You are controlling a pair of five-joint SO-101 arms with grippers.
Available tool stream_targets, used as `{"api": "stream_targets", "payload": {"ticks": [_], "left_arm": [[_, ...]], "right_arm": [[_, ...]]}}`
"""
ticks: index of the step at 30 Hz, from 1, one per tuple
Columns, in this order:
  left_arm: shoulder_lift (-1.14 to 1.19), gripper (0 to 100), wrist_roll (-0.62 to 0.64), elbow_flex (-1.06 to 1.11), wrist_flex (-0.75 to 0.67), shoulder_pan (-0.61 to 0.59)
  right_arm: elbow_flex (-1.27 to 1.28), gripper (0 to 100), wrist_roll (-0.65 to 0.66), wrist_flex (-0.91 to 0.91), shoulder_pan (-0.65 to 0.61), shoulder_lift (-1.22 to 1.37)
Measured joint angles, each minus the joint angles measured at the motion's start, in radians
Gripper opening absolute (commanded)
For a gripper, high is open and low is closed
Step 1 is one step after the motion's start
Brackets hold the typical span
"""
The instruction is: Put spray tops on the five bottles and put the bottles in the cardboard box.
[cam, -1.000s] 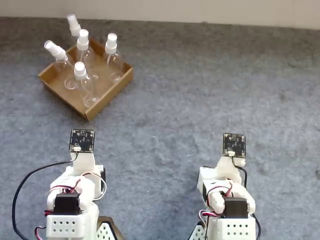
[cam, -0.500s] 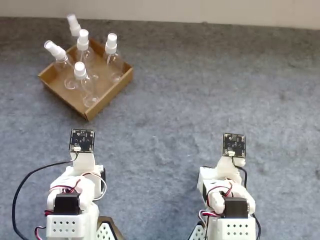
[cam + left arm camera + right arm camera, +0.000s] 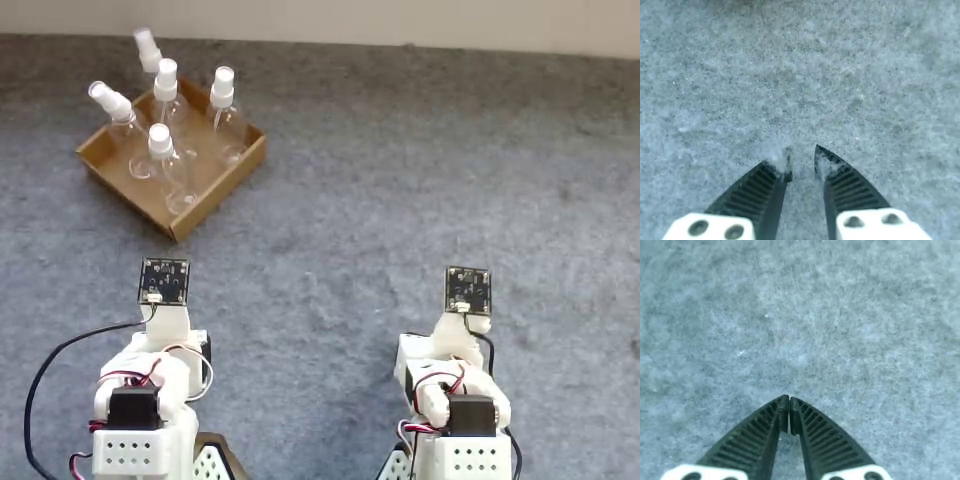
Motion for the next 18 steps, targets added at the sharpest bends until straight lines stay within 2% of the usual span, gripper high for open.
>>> {"api": "stream_targets", "payload": {"ticks": [18], "left_arm": [[0.0, 2, 0.0, 0.0, 0.0, 0.0]], "right_arm": [[0.0, 0.9, 0.0, 0.0, 0.0, 0.0]]}}
